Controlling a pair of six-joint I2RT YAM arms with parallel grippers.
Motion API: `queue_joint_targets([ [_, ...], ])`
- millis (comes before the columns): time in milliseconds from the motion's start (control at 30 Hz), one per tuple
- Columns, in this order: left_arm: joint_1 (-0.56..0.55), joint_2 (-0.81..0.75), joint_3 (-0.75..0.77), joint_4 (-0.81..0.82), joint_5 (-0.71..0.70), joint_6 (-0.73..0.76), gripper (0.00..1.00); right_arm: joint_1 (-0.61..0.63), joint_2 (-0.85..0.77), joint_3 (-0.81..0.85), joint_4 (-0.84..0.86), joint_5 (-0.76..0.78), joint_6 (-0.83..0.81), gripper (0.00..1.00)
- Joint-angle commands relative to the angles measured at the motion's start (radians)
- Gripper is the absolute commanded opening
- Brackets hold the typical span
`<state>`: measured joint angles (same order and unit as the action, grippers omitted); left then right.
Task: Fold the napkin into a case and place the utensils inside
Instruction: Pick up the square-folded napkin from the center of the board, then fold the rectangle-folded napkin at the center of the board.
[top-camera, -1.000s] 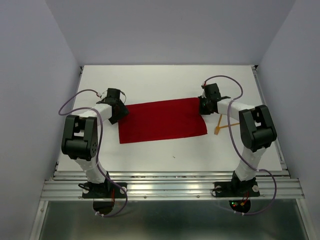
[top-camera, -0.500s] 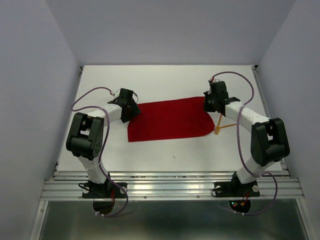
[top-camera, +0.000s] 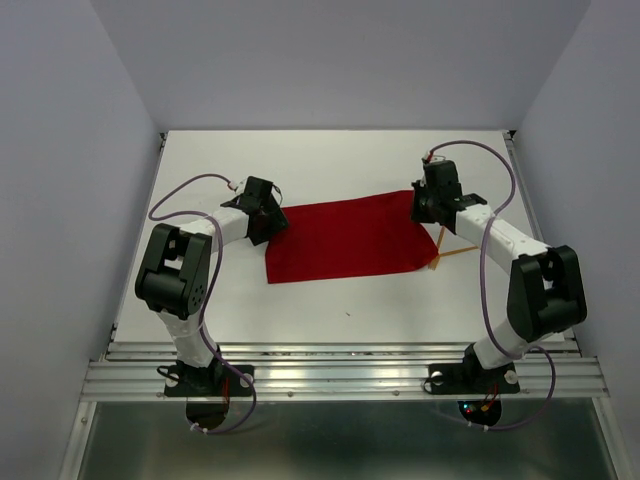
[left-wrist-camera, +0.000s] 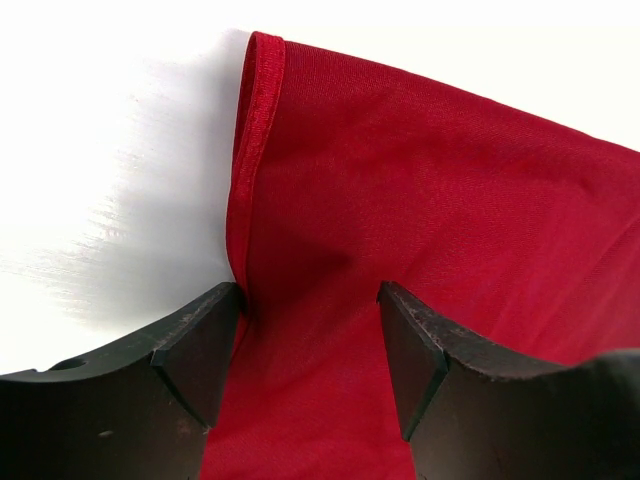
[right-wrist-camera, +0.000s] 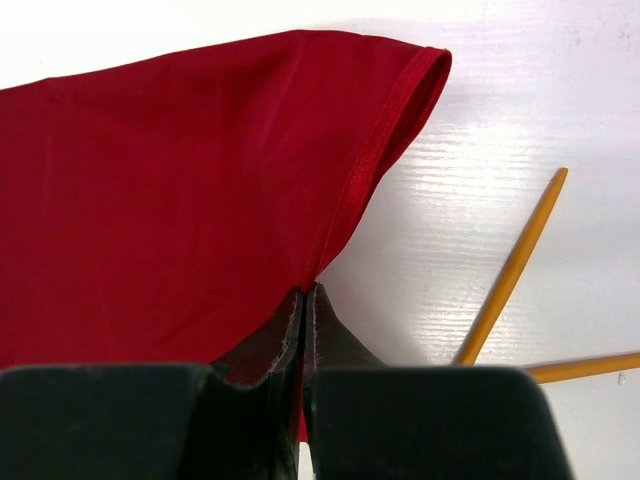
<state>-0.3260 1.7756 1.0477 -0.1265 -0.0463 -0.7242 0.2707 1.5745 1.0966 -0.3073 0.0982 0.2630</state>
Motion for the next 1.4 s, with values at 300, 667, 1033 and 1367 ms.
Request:
queue_joint_targets([
  [300,-0.010,0.010,-0.005,-0.124,0.025,0.020,0.69,0.010,-0.027,0.032,0.016,-0.078,0.030,0.01],
  [667,-0.008,0.008,0.040,-0.136,0.039,0.045,0.69,0.085,0.019,0.094,0.037,-0.100,0.067,0.01],
  [1033,0.015,-0.021,0.080,-0.177,0.026,0.068,0.69,0.203,0.102,0.181,0.054,-0.115,0.087,0.01],
  [1367,0.145,-0.051,0.046,-0.168,0.042,0.089,0.69,0.289,0.180,0.253,0.051,-0.107,0.085,0.01],
])
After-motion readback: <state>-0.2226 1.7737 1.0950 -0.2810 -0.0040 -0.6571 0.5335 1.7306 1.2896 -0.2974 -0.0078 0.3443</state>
